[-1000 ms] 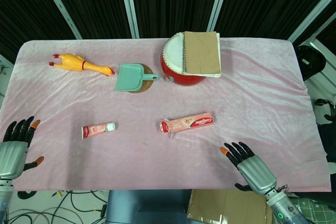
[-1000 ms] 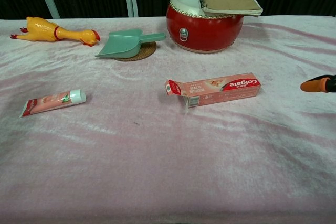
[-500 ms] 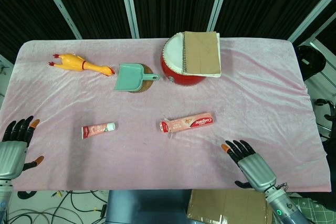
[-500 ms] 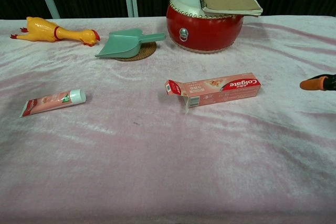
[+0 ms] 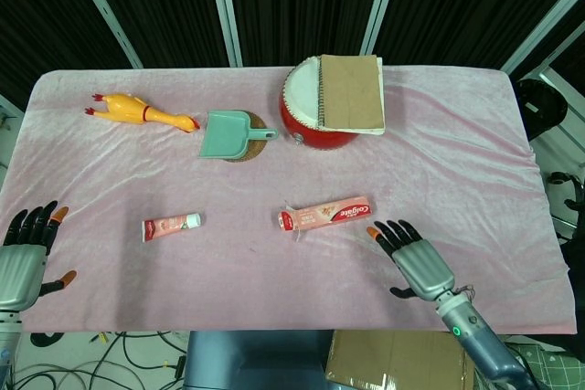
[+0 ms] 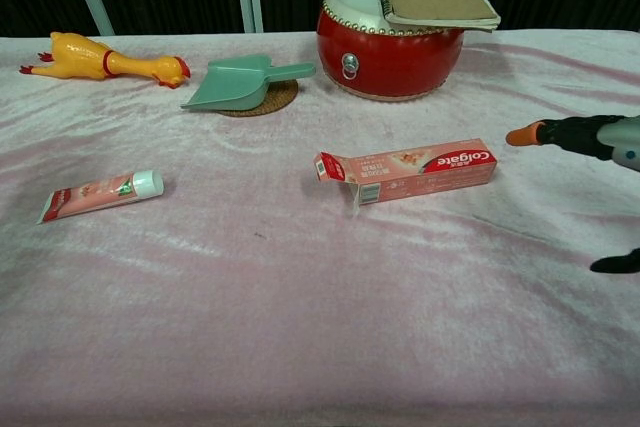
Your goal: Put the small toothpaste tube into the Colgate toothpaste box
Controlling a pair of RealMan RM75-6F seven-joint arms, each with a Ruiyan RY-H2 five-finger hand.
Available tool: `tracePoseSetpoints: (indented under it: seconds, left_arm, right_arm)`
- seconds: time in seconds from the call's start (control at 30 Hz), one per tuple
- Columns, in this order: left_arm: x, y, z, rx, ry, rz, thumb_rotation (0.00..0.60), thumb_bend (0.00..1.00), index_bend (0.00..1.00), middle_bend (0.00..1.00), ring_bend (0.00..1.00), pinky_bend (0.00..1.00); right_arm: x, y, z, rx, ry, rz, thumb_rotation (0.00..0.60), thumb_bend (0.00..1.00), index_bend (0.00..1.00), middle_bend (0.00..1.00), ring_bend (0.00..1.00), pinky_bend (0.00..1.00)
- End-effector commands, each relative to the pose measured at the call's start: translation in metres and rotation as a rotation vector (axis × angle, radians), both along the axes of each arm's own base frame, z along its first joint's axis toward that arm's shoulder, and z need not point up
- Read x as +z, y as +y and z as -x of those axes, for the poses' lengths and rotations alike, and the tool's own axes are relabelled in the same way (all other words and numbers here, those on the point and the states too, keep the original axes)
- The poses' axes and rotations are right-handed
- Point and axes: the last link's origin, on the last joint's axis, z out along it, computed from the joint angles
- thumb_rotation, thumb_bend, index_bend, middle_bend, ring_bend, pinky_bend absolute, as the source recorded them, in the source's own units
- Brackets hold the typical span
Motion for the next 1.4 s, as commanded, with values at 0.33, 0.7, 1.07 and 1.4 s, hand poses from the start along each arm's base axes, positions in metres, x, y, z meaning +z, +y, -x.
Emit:
tracePoseSetpoints:
  seconds: [0.33, 0.7, 1.07, 1.4]
  left_arm:
    - [0.002, 0.002, 0.001, 0.010, -0.016, 0.000, 0.600, 0.00, 0.00, 0.00, 0.00, 0.00]
    - [0.001, 0.005, 0.003, 0.027, -0.023, 0.011, 0.600, 0.00, 0.00, 0.00, 0.00, 0.00]
    - [0.002, 0.006, 0.004, 0.041, -0.034, 0.009, 0.600, 0.00, 0.00, 0.00, 0.00, 0.00]
    - [0.004, 0.008, 0.005, 0.046, -0.044, 0.008, 0.600, 0.00, 0.00, 0.00, 0.00, 0.00]
  right_arm:
    - [-0.036, -0.079, -0.025, -0.010, 0.024, 0.087, 0.600, 0.19, 0.07, 0.10, 0.05, 0.13]
    - [-0.056, -0.106, -0.027, -0.010, 0.077, 0.074, 0.600, 0.23, 0.21, 0.24, 0.17, 0.18]
    - [-0.078, -0.114, -0.038, 0.007, 0.079, 0.053, 0.600, 0.23, 0.30, 0.23, 0.17, 0.18]
    - [-0.090, -0.113, -0.034, -0.001, 0.083, 0.050, 0.600, 0.23, 0.31, 0.24, 0.17, 0.18]
